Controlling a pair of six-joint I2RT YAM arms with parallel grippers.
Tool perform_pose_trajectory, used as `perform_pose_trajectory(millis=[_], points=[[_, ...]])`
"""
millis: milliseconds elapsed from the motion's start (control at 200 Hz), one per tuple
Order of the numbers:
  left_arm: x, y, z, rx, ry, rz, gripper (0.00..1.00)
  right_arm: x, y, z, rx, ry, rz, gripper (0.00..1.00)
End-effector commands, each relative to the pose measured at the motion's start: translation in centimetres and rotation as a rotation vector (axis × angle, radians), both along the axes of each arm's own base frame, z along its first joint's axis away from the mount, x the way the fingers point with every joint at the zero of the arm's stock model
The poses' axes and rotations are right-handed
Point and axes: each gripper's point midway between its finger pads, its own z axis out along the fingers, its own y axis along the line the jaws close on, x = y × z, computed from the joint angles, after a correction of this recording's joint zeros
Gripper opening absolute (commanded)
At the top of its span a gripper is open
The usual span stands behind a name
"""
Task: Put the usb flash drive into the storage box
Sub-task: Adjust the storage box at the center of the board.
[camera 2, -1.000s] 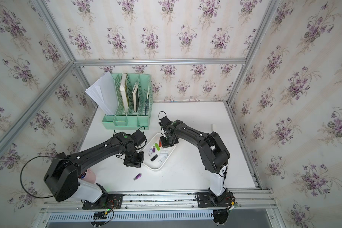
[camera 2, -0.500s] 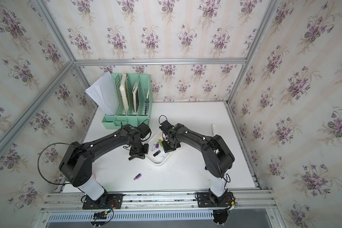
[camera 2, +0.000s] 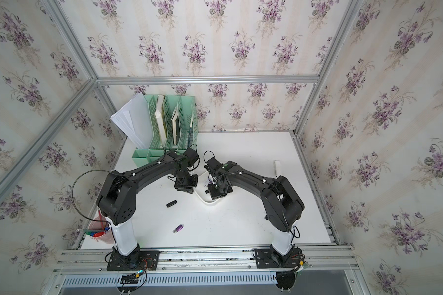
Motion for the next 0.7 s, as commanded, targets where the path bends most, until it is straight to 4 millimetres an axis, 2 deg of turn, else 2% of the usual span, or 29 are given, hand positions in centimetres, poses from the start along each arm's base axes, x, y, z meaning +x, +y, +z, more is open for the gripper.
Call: perform_pose_trajectory(millis=[0,220,380,525,694], points=[[0.9,-0.2,0.3,-0.017,0.0,-0.023,0.11,-0.5,1.2,0.4,0.026,0.007,-0.006,0.0],[2.6,0.2,0.7,-0.037,-0.008,-0.012,0.1,-1.6,3.4,0.1,0.051,0.021,0.009,0.0],[2.8,2.4,1.6,-0.043,-0.022,0.028,0.11,-1.8,4.8,-0.1,0.075,0.03,0.022,0.0],[1.5,5.6,2.4,-0.038,-0.028,0.075,0.11,-2.1,6.6,-0.2,0.091,0.037,0.045,0.0],[-1.7,8.7,2.4,-0.025,-0.023,0.122,0.11,-1.5,9.9,-0.2,0.146,0.034,0.059,0.0]])
